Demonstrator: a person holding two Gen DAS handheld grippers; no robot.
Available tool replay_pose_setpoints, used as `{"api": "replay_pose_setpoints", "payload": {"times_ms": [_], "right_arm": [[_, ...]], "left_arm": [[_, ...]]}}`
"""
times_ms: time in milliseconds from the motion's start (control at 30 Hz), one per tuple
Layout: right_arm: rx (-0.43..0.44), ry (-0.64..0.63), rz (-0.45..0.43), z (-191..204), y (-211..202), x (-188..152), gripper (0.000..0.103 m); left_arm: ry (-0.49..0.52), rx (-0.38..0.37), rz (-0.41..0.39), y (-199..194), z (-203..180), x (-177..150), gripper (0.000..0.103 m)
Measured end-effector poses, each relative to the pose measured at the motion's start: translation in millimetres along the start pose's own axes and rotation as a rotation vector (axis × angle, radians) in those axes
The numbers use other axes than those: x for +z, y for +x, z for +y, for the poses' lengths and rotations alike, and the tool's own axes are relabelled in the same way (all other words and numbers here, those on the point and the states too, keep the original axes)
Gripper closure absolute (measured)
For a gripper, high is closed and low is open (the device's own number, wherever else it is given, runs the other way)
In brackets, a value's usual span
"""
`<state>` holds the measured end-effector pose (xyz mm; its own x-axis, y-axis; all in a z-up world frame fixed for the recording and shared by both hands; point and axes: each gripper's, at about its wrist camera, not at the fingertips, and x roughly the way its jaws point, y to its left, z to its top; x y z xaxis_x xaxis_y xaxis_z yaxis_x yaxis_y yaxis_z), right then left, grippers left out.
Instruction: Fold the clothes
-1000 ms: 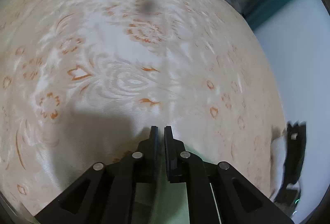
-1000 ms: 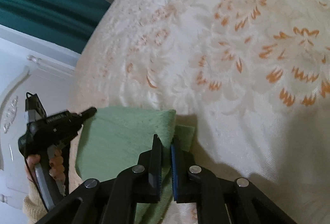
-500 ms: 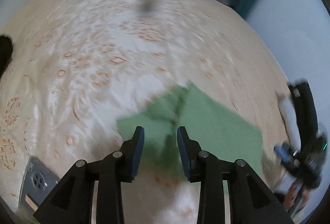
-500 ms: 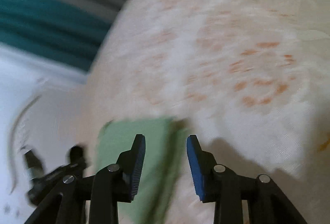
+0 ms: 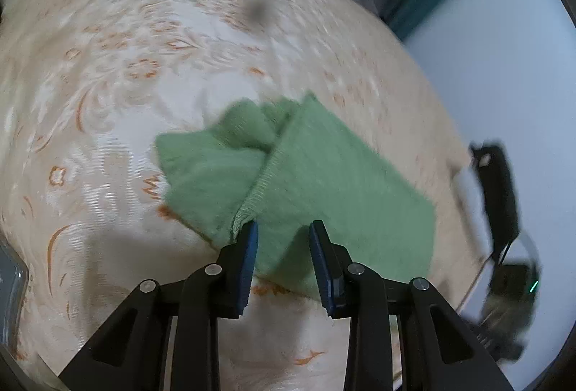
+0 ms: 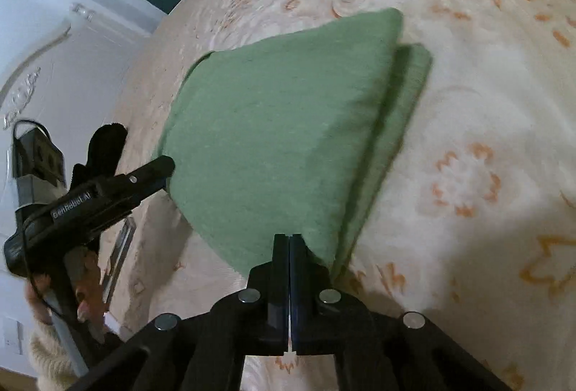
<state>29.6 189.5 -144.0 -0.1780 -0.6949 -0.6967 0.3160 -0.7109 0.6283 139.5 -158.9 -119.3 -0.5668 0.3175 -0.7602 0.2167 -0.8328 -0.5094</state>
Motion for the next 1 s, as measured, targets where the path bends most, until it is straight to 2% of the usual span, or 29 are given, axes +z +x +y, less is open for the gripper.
{"api": "replay_pose_setpoints", "payload": {"times_ms": [33, 100, 133, 200, 233, 267, 300, 367, 500, 533, 633, 700, 833, 933, 1000], "right_arm": [[-0.012, -0.011, -0.004, 0.1, -2.7, -5.2, 0.103], [-0.036, -0.029, -0.011, 3.7, -4.4, -14.1, 0.103], [-0.049, -0.035, -0.016, 7.3, -4.7, -18.6, 0.103], [-0.072, -0.032, -0.013, 9.7, -1.7, -19.7, 0.101], [-0.082, -0.028, -0.008, 10.2, 0.2, -19.3, 0.097], [-0.088, -0.026, -0.001, 11.1, 1.5, -20.3, 0.077], [-0.088, -0.029, -0.003, 12.1, 1.0, -21.7, 0.074], [-0.078, -0.038, -0.023, 13.0, -4.5, -24.1, 0.074], [-0.033, -0.011, -0.038, 12.4, -2.7, -21.3, 0.06], [-0.029, -0.012, -0.045, 13.2, -1.2, -20.6, 0.06], [-0.064, -0.061, -0.078, 22.8, 3.0, -22.4, 0.06], [-0.101, -0.099, -0.093, 33.9, 6.6, -24.6, 0.058], [-0.185, -0.193, -0.121, 53.6, 4.0, -30.9, 0.052], [-0.27, -0.296, -0.155, 70.2, -1.9, -34.7, 0.045], [-0.3, -0.357, -0.169, 81.3, -0.8, -34.6, 0.036]], "left_arm": [[-0.029, 0.017, -0.02, -4.2, 5.9, 1.9, 0.07], [-0.052, 0.098, -0.044, -8.8, 12.2, 0.4, 0.063], [-0.06, 0.14, -0.045, -9.2, 14.8, -0.7, 0.063], [-0.072, 0.165, -0.035, -9.8, 18.0, -3.6, 0.063], [-0.078, 0.162, -0.03, -11.1, 19.1, -5.1, 0.063], [-0.084, 0.155, -0.031, -12.8, 19.6, -6.3, 0.063], [-0.086, 0.151, -0.036, -15.6, 18.7, -8.3, 0.063], [-0.091, 0.14, -0.046, -21.5, 15.6, -13.4, 0.061], [-0.093, 0.114, -0.06, -26.7, 8.6, -24.0, 0.053], [-0.083, 0.118, -0.069, -28.9, 6.2, -27.6, 0.053], [-0.016, 0.164, -0.109, -30.5, -3.4, -34.2, 0.047], [0.02, 0.167, -0.122, -33.4, -8.9, -38.1, 0.044], [0.004, 0.072, -0.089, -32.8, -6.6, -39.9, 0.038], [-0.034, 0.041, -0.055, -27.8, -3.6, -43.2, 0.037], [-0.055, 0.02, -0.031, -21.3, -3.8, -43.8, 0.037]]}}
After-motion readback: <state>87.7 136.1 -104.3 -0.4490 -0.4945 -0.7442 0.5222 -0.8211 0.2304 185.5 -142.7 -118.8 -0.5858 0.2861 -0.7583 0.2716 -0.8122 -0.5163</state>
